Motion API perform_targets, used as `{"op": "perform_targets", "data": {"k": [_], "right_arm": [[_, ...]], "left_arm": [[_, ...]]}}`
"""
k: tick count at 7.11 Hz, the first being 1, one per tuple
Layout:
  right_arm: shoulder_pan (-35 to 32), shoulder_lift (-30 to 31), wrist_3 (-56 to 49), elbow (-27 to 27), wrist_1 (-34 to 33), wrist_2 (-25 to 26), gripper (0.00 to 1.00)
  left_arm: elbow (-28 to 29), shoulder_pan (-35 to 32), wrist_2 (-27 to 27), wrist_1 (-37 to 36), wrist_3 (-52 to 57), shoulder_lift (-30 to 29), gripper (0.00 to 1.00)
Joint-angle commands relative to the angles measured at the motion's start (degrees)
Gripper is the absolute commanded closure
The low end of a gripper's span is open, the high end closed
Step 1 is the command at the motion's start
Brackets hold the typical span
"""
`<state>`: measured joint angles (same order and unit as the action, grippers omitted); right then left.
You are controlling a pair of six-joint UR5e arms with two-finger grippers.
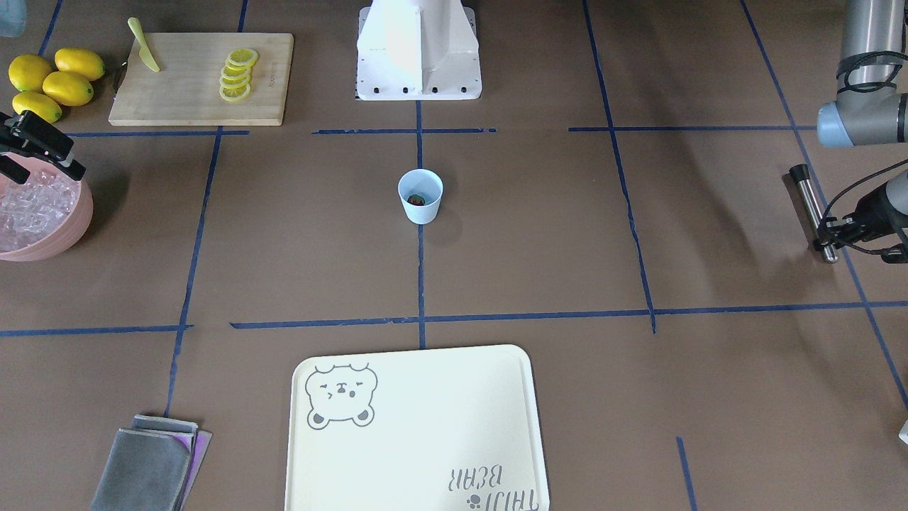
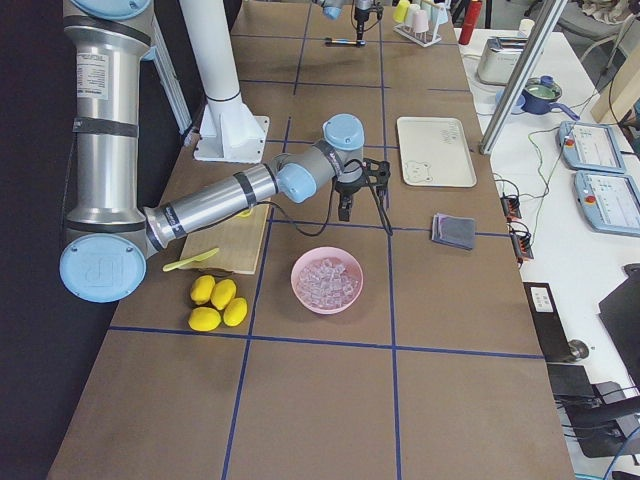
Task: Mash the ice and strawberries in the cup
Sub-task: 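Grasp the metal muddler beside the table with the left gripper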
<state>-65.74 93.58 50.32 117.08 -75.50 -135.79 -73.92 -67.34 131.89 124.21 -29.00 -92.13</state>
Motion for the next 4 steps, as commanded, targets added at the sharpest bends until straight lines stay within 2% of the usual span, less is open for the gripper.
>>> {"op": "perform_targets", "data": {"k": [1,3,4], "right_arm": [[0.0,-0.2,0.0,0.2,0.0,0.0,0.01],[0.0,-0.3,0.0,0.2,0.0,0.0,0.01],[-0.1,-0.4,0.0,0.2,-0.1,0.0,0.01]], "left_arm": [[-4.8,-0.1,10.1,0.0,-0.4,-0.7,1.0],[-17.1,0.3,12.0,-0.1,-1.1,-1.7,1.0],[-23.2,4.0,11.7,-0.3,-6.0,-4.2,1.0]]}}
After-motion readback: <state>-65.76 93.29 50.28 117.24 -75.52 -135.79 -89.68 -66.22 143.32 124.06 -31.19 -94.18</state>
